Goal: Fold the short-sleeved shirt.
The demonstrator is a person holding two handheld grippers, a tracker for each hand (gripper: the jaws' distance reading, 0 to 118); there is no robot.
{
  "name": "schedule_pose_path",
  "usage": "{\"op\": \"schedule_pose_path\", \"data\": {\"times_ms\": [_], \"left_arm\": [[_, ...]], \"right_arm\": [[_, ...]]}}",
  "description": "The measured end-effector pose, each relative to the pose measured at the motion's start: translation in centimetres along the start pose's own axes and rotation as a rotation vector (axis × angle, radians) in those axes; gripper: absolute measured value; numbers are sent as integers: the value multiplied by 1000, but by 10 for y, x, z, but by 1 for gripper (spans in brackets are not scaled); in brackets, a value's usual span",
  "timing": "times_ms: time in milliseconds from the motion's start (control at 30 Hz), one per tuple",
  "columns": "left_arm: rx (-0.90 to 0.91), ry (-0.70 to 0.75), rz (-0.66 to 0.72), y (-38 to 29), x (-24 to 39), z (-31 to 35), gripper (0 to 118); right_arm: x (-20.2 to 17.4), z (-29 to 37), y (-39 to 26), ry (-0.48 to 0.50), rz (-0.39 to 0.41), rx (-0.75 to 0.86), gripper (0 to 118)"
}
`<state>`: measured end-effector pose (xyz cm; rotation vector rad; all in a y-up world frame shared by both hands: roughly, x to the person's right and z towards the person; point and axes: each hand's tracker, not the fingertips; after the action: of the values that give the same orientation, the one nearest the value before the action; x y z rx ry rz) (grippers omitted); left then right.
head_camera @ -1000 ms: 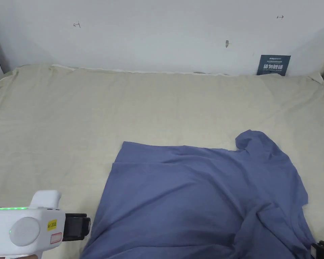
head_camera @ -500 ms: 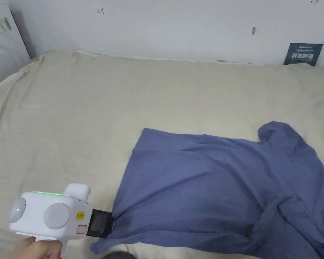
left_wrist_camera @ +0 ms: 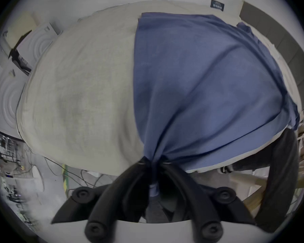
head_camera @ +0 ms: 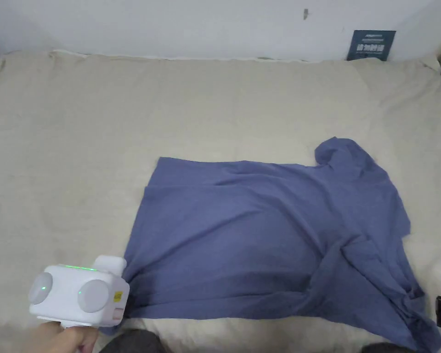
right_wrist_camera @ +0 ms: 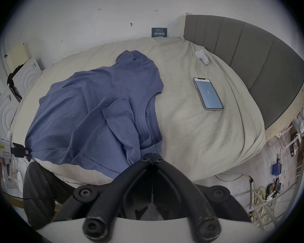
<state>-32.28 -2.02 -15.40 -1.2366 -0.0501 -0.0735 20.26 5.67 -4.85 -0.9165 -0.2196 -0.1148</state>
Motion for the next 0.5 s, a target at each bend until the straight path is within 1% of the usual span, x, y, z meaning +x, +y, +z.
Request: {"op": "schedule_pose_path", "data": {"times_ms": [100, 133, 200, 300, 333, 367, 400, 433, 467, 500], "left_arm": [[36, 22, -56, 7, 6, 11, 5], [76, 30, -53, 10, 4, 15, 5], [72, 22, -48, 18, 2, 18, 5], [79, -13, -4, 29, 0, 22, 5], [81, -19, 9, 31, 0, 23, 5], [84, -22, 9, 32, 0, 24, 5], [88, -23, 10, 33, 2, 25, 5], [94, -24, 11, 34, 4, 26, 5], [93, -23, 5, 36, 6, 26, 5], [93, -23, 2, 35, 6, 26, 5]], "right_arm": [[5, -2, 4, -11, 9, -4, 0], [10, -6, 6, -8, 17, -6, 0], [12, -10, 8, -14, 43, -10, 0], [12, -21, 10, -19, 105, -43, 0], [11, -25, 11, -38, 135, -64, 4], [10, -27, 11, -51, 137, -81, 43], [10, -33, 12, -30, 142, -109, 90], [13, -40, 11, 5, 151, -133, 116], [15, -45, 11, -6, 147, -128, 118], [14, -50, 10, -3, 156, -167, 118]]}}
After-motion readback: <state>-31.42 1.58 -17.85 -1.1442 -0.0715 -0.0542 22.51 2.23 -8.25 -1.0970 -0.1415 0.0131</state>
